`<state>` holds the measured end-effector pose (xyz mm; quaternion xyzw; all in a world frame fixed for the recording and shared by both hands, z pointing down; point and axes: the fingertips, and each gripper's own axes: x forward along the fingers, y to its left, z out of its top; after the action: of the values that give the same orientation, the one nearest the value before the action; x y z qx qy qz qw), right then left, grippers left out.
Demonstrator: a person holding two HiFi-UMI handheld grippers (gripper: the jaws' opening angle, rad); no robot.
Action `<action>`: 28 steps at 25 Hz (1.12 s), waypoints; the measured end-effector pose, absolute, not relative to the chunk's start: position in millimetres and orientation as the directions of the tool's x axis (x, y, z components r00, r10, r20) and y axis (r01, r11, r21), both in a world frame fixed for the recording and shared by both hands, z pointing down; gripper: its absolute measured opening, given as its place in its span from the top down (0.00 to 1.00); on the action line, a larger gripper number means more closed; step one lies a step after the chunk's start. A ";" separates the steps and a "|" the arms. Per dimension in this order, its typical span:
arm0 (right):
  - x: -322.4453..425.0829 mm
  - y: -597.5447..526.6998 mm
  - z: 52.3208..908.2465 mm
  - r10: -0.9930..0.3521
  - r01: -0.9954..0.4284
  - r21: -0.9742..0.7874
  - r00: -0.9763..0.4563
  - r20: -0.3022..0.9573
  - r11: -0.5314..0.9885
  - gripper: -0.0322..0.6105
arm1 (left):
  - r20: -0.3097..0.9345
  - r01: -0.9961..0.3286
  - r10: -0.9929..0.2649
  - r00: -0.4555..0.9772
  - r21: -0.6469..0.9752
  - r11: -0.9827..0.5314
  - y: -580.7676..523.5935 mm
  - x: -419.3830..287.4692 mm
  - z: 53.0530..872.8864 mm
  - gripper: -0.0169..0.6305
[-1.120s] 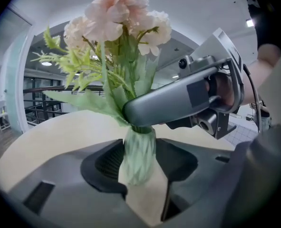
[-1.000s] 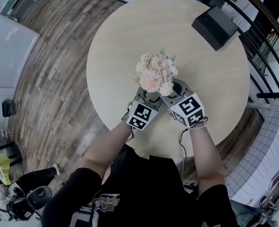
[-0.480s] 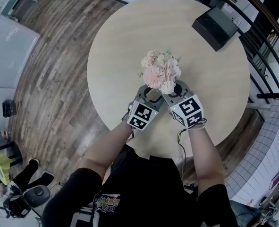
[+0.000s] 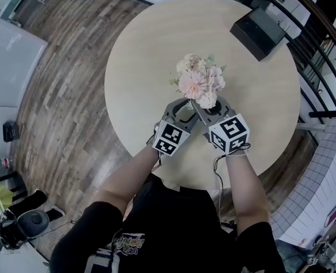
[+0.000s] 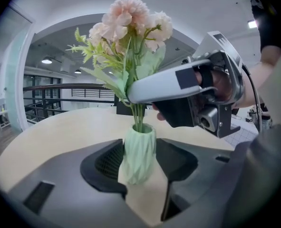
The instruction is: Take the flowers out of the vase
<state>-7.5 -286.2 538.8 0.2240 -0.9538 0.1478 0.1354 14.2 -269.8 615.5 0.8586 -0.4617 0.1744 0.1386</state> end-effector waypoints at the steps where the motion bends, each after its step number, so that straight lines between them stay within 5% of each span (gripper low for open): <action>1: -6.4 -288.4 535.4 -0.395 -0.473 -0.236 -0.864 0.312 0.849 0.83 | 0.428 -0.841 -0.744 0.514 0.079 -0.536 -270.4 14.4 616.0 0.64; 19: -24.9 -283.0 437.1 -0.585 -0.575 -0.401 -0.803 0.111 0.713 0.84 | 0.449 -0.837 -0.725 0.523 0.107 -0.537 -244.7 -56.1 598.6 0.64; 28: 72.0 -302.5 452.3 -0.645 -0.596 -0.463 -0.761 0.065 0.656 0.84 | 0.438 -0.822 -0.717 0.543 0.103 -0.560 -258.3 15.2 619.3 0.64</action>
<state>72.0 -302.5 452.3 0.3413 -0.9086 0.2351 -0.0524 15.2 -258.3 619.3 0.8654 -0.4446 0.1762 0.1499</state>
